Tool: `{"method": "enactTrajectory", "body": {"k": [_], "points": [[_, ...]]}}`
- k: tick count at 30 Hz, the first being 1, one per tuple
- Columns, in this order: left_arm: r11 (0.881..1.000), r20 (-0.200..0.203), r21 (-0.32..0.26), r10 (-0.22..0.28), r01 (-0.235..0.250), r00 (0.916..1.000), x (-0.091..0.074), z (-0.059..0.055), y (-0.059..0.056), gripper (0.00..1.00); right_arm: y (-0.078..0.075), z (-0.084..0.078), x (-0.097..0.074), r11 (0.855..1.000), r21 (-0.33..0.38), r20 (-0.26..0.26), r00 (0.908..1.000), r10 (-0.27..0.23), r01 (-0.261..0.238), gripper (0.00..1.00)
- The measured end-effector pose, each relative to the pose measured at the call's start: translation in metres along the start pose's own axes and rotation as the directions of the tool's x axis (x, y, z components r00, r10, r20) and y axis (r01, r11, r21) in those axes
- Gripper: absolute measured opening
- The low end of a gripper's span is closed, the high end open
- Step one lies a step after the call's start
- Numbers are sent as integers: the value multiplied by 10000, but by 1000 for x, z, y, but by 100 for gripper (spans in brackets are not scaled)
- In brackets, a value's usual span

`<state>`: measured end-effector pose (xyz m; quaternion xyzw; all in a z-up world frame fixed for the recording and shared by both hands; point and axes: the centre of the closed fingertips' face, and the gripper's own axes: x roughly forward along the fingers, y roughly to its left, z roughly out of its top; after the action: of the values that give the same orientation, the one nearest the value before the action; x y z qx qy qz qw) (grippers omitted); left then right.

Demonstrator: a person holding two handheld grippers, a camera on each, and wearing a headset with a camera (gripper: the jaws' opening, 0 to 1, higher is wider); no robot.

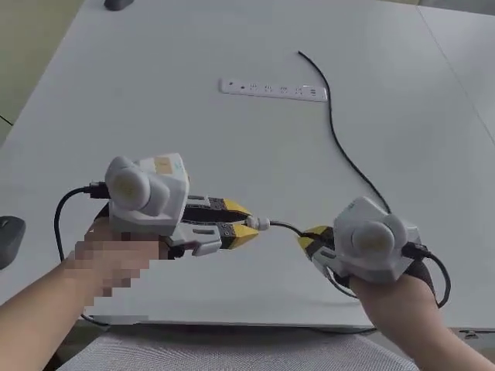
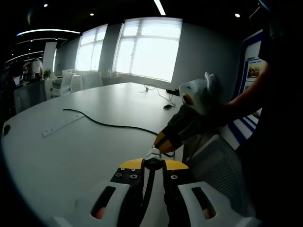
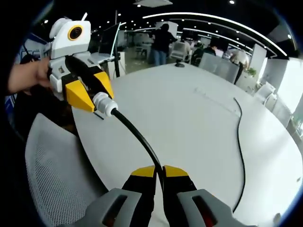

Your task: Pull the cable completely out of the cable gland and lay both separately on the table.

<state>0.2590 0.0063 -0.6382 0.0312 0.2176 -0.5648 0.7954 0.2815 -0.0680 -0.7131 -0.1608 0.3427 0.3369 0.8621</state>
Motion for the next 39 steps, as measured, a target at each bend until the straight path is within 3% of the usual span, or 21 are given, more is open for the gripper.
{"method": "enactTrajectory", "body": {"k": [8,11,19,22,33,39], "points": [[10000,-13,4,-24,24,10000,0,-1,-1,15,-11,-17,6,9905,1334,-336,9990,-295,338,0],[10000,24,-5,-5,5,10000,0,0,0,15,-13,-23,7,9756,2149,-564,9978,-334,448,0],[10000,36,4,35,-35,10000,-1,0,0,15,-13,-31,10,9505,3067,-770,9967,-269,494,0],[10000,36,-43,22,-22,10000,-1,-1,-1,15,-12,-31,10,9500,3087,-786,9966,-242,474,0],[9998,5,-86,158,-158,9999,-3,-1,4,15,-12,-25,1,9752,2205,-273,9995,-152,209,2],[9997,39,-165,193,-193,9998,-5,0,5,15,-12,-20,-7,9886,1467,-68,9994,-329,335,4]]}}
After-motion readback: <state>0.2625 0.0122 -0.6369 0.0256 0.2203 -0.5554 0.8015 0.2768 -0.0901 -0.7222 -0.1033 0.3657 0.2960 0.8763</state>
